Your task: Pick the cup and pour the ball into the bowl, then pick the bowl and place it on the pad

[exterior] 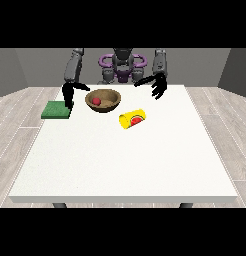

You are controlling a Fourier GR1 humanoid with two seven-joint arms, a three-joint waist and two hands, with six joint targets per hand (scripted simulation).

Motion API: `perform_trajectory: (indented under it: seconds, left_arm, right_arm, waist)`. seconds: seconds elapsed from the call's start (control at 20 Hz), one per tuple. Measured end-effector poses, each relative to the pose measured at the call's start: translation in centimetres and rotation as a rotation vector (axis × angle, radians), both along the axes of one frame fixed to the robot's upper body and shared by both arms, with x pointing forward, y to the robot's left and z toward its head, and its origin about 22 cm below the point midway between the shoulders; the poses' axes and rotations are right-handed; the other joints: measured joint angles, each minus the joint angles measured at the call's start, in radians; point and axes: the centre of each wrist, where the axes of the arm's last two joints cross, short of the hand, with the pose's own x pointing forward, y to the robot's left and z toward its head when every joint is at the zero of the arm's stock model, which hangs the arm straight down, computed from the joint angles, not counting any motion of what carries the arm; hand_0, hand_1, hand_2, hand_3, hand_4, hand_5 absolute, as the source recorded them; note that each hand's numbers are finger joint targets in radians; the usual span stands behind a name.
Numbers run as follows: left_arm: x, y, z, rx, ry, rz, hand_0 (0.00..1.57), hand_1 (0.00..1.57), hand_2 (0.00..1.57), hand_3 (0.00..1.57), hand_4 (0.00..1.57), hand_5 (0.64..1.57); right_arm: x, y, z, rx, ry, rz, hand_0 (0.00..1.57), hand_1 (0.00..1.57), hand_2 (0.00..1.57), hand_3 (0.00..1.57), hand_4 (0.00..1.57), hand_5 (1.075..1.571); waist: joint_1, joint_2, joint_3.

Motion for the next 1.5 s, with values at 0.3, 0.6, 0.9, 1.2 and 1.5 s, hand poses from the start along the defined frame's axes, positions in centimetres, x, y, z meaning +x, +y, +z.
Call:
perform_trajectory:
  seconds: [0.3, 0.6, 0.9, 1.2, 1.5]
  left_arm:
    - [0.1, -0.4, 0.0, -0.028, 0.027, -0.026, 0.00, 0.00, 0.00, 0.00, 0.00, 1.547]
    - [0.2, -1.7, 1.8, -0.022, -0.016, -0.080, 0.00, 0.00, 0.00, 0.00, 0.00, 1.556]
    - [0.2, -3.0, 3.7, -0.018, -0.049, -0.136, 0.00, 0.00, 0.00, 0.00, 0.00, 1.559]
    - [0.0, -2.3, 2.9, -0.021, -0.010, -0.138, 0.00, 0.00, 0.00, 0.00, 0.00, 1.564]
    - [-0.5, -0.5, 1.7, -0.024, 0.029, -0.116, 0.00, 0.00, 0.00, 0.00, 0.00, 1.565]
  right_arm:
    - [-1.2, 1.3, -2.2, 0.009, 0.043, -0.010, 0.00, 0.00, 0.00, 0.00, 0.21, 1.546]
    - [-2.1, 0.1, -3.5, 0.045, 0.004, -0.035, 0.00, 0.00, 0.00, 0.00, 0.14, 1.530]
    - [-3.0, 0.2, -4.4, 0.064, -0.024, -0.103, 0.00, 0.00, 0.00, 0.00, 0.23, 1.532]
    - [-2.1, 3.2, -4.3, 0.110, 0.022, -0.115, 0.00, 0.00, 0.00, 0.00, 0.36, 1.546]
    - [-0.7, 5.7, -3.7, 0.133, 0.104, -0.087, 0.00, 0.00, 0.00, 0.00, 0.35, 1.546]
  waist:
    - [0.005, -0.024, 0.0015]
    - [0.054, 0.003, -0.0183]
    - [0.109, 0.025, -0.0291]
    - [0.116, -0.015, -0.0180]
    - [0.102, -0.042, -0.0025]
